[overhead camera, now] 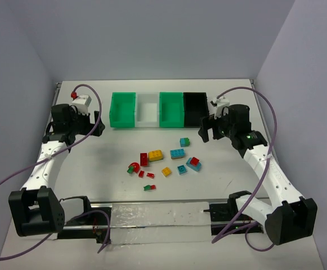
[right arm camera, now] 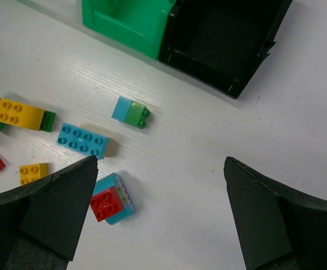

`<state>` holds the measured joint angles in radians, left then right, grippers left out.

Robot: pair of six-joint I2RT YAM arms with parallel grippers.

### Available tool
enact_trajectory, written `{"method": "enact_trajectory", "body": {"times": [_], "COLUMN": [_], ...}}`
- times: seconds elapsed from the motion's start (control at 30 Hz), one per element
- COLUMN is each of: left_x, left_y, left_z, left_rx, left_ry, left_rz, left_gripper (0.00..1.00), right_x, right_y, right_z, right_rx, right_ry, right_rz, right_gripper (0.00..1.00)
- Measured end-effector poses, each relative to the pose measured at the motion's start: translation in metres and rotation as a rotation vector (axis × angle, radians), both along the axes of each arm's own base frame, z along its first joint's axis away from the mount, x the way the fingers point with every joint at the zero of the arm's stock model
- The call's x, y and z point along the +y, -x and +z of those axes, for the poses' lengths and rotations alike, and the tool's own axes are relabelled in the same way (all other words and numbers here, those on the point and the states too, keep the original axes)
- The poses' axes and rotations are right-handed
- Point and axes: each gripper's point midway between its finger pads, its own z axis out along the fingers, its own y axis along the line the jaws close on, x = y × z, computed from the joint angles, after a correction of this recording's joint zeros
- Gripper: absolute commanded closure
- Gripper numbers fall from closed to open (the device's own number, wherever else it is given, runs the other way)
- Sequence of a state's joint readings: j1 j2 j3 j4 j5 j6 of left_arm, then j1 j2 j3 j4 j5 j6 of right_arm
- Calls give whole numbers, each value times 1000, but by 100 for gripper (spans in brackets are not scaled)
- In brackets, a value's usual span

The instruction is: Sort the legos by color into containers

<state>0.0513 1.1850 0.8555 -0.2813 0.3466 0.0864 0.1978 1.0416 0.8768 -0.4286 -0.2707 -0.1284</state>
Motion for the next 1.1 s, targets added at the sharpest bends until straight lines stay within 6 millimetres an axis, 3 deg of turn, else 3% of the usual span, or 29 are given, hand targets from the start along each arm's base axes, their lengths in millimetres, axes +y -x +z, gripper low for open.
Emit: {"method": "enact_trajectory", "body": {"times": [0.27, 0.5, 0.63, 0.83, 1.1], "left_x": [3, 11, 14, 22, 29], "left_y": [-4, -13, -14, -14, -13], "left_z": [-4, -3, -2, -1, 8], "left_rx": [18, 25, 26, 22, -4], "left_ry": [-2, -15, -21, -40, -62], "left_rz": [22, 76, 94, 137, 176], "left_gripper": [1, 1, 1, 1, 1], "right_x": [43, 126, 163, 180, 188], "right_y": [15, 70, 103, 126, 123], "right_z": [-17, -34, -55, -94, -117], "right_rx": [45, 78, 127, 240, 355], "right_ry": [46, 118, 179, 263, 286], "right_rz": [144, 460, 615, 633, 527], "right_gripper": [0, 2, 5, 10, 19]}}
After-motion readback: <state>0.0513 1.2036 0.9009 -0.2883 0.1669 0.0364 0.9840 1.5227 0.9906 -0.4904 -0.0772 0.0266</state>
